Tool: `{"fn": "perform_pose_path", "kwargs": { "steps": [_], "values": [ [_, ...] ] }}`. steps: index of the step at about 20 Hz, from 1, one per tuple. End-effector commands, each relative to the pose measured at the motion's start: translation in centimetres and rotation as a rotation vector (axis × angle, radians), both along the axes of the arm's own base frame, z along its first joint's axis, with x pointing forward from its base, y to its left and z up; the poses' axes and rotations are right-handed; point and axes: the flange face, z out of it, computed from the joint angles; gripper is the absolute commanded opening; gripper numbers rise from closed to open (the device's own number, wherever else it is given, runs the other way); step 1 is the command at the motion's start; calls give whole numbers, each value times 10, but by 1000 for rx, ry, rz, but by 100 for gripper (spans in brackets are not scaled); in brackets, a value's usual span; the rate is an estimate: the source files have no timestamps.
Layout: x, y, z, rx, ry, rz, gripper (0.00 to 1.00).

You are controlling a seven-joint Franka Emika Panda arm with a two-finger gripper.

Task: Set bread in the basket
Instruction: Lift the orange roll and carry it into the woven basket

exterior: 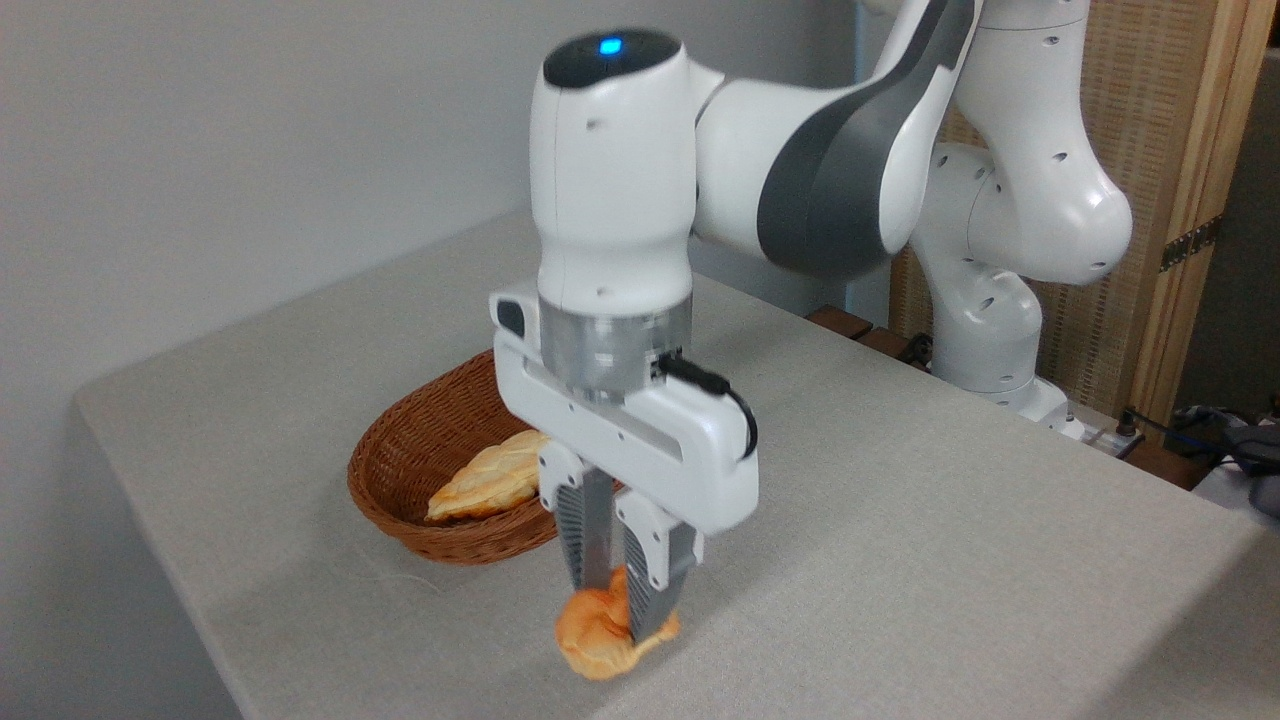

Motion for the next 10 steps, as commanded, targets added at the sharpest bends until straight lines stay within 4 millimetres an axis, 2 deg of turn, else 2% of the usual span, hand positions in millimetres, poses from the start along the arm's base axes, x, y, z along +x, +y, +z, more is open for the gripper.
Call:
{"fn": "perform_pose_path", "kwargs": {
  "steps": [1, 5, 7, 10],
  "values": [
    [4, -33, 24, -91, -61, -17, 48],
    [11, -91, 39, -168, -85, -27, 49],
    [11, -122, 39, -181, -73, -19, 55],
    [7, -168, 39, -192, -56, -28, 56]
  ]
}}
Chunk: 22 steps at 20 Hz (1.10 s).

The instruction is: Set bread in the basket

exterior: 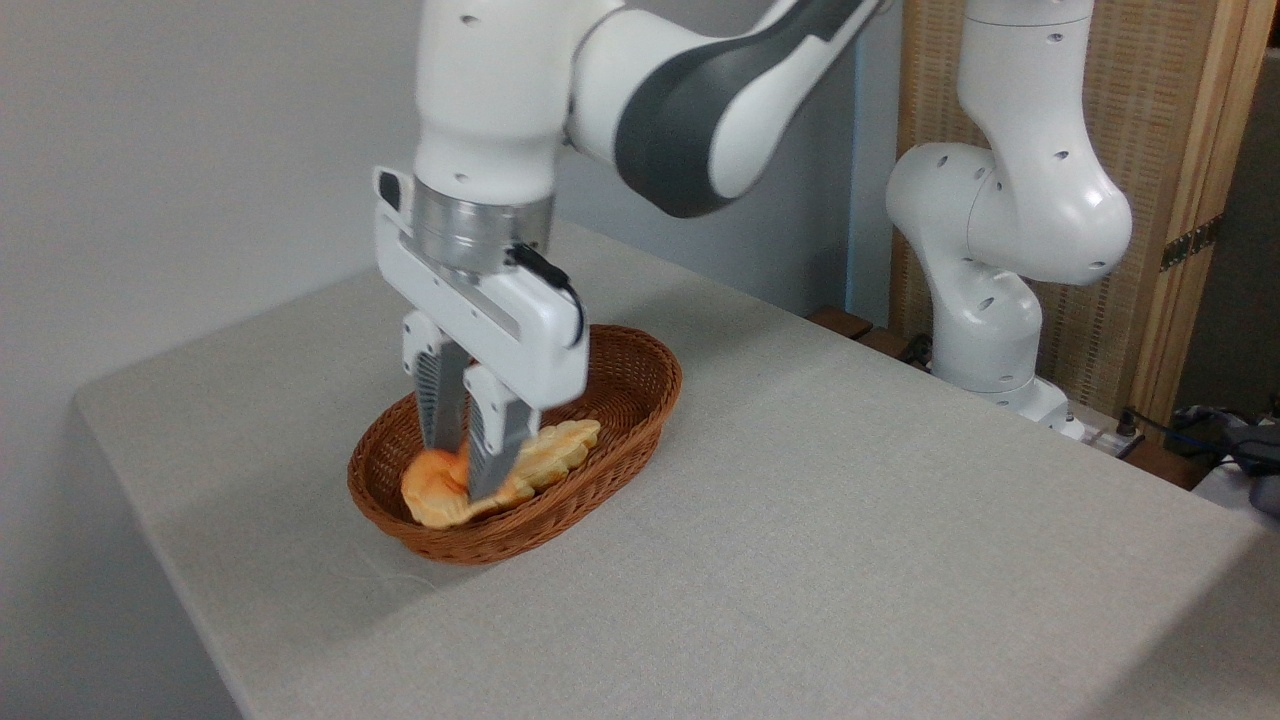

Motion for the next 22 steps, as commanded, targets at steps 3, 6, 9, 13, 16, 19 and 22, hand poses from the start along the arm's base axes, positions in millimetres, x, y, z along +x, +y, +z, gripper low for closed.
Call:
{"fn": "perform_pose_path", "kwargs": {
  "steps": [3, 6, 9, 13, 16, 19, 22],
  "values": [
    [-7, -61, 5, -31, 13, 3, 72],
    [-8, -64, 6, -37, 19, 32, 100],
    [-8, -63, 6, -34, 21, 30, 100],
    [-8, -64, 0, -24, 40, 13, 100],
    [-7, -60, -2, -22, 45, 18, 100],
    [-7, -57, -1, -20, 43, 24, 100],
    [-6, -50, 0, -19, 39, 33, 100]
  ]
}}
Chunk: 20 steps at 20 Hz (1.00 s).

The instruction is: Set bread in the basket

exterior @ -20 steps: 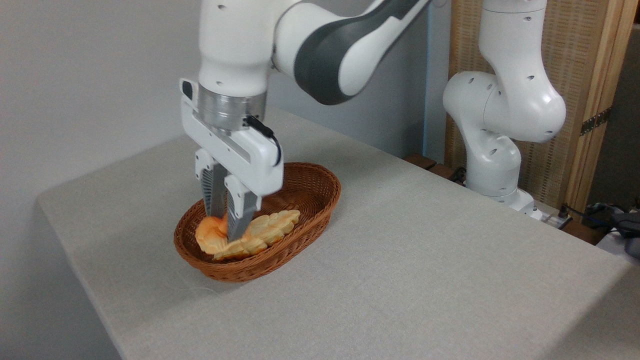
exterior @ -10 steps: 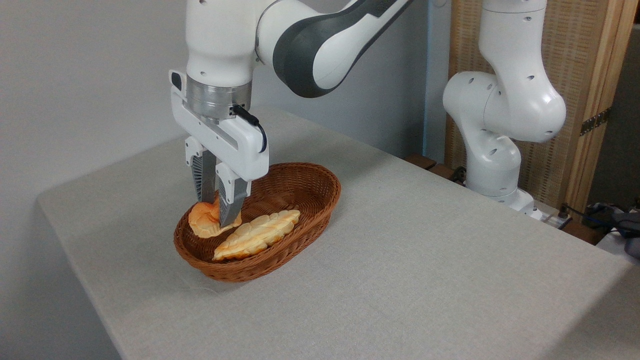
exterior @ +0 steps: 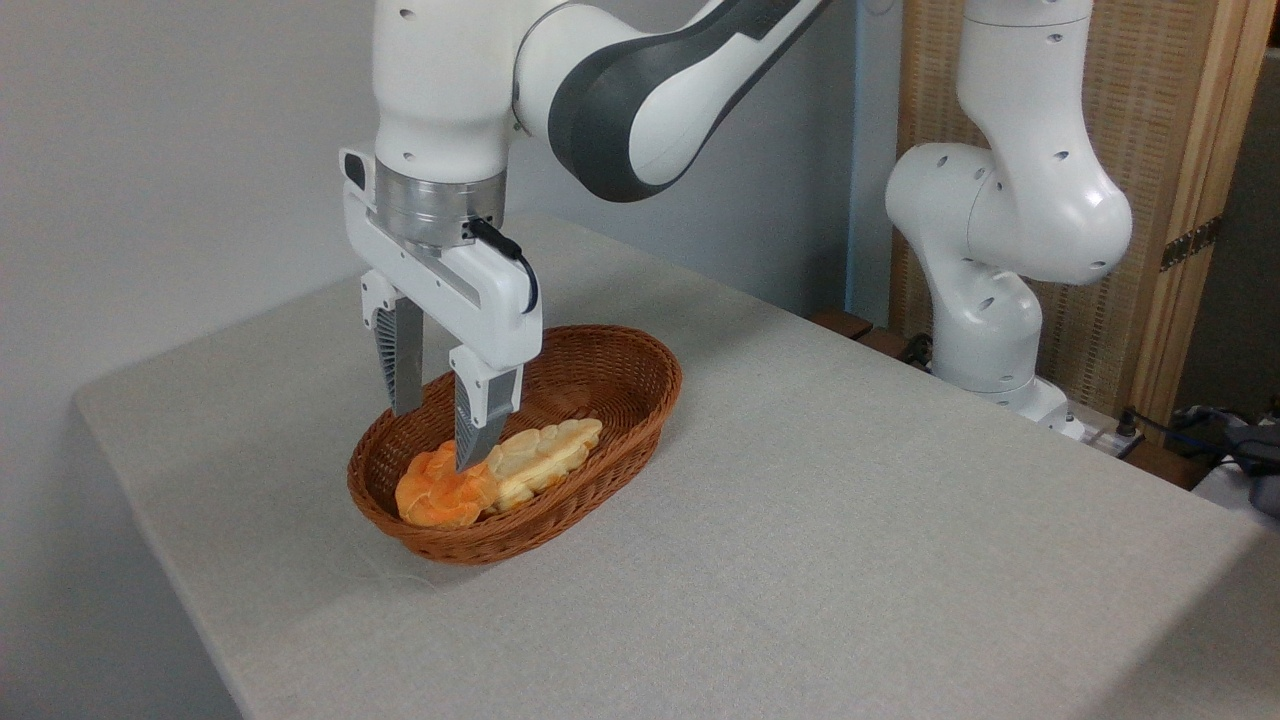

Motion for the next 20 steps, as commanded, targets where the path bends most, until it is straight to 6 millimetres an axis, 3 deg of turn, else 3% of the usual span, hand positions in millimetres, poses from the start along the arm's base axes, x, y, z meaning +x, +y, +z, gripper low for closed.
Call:
{"fn": "perform_pose_path", "kwargs": {
  "steps": [1, 4, 8, 14, 18, 20],
  "values": [
    [0, 10, 5, 10, 0, 12, 100],
    [1, 27, 8, 67, -10, 16, 100],
    [2, 32, 14, 101, -25, 4, 100],
    [-3, 74, 28, 117, 10, -57, 100],
    [-7, 79, 39, 120, 51, -96, 100],
    [-9, 91, 39, 119, 74, -93, 100]
  ]
}}
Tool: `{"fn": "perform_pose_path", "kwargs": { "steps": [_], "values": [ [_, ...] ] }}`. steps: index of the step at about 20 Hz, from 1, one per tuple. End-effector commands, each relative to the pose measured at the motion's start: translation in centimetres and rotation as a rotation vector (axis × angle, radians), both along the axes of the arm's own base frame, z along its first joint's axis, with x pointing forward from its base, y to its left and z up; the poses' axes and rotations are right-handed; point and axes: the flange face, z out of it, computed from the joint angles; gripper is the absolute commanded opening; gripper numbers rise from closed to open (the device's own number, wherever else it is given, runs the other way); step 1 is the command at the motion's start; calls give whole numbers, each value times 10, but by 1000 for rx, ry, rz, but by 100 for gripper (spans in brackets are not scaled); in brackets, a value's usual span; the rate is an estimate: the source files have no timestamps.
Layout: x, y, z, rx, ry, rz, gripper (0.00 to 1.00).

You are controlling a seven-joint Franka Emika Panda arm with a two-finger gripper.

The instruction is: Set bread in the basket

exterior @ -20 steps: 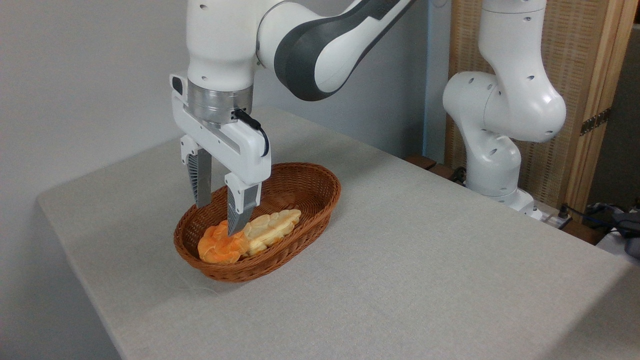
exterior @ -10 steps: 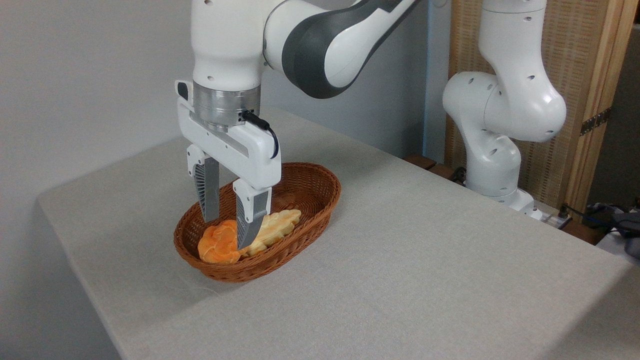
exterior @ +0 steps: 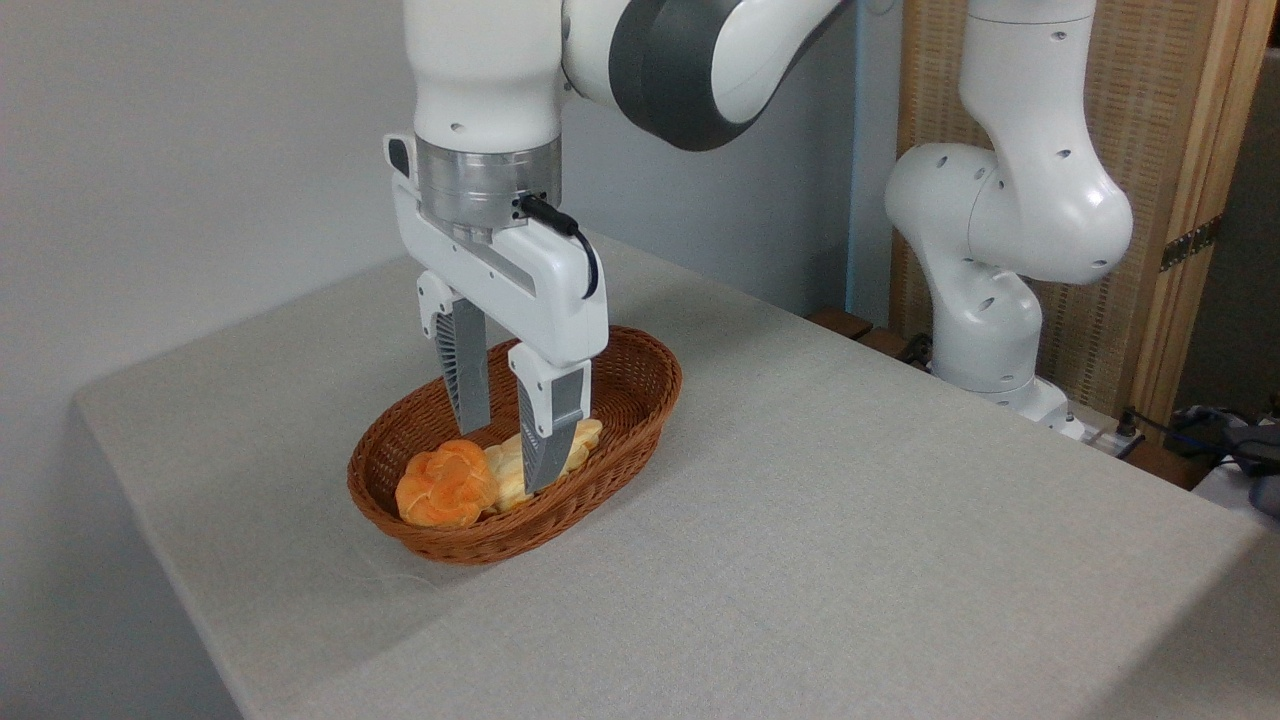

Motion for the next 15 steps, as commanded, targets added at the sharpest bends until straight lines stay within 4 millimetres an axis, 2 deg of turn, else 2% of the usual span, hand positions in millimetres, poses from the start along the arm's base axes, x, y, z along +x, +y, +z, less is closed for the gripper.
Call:
{"fn": "perform_pose_path", "kwargs": {
  "steps": [1, 6, 9, 15],
  "values": [
    [-5, 9, 8, 6, 42, -23, 100],
    [-2, 7, 32, 4, 17, -20, 100],
    [-4, 5, 55, 3, 17, -27, 100],
    [-3, 10, 60, -8, 9, -13, 100]
  ]
}}
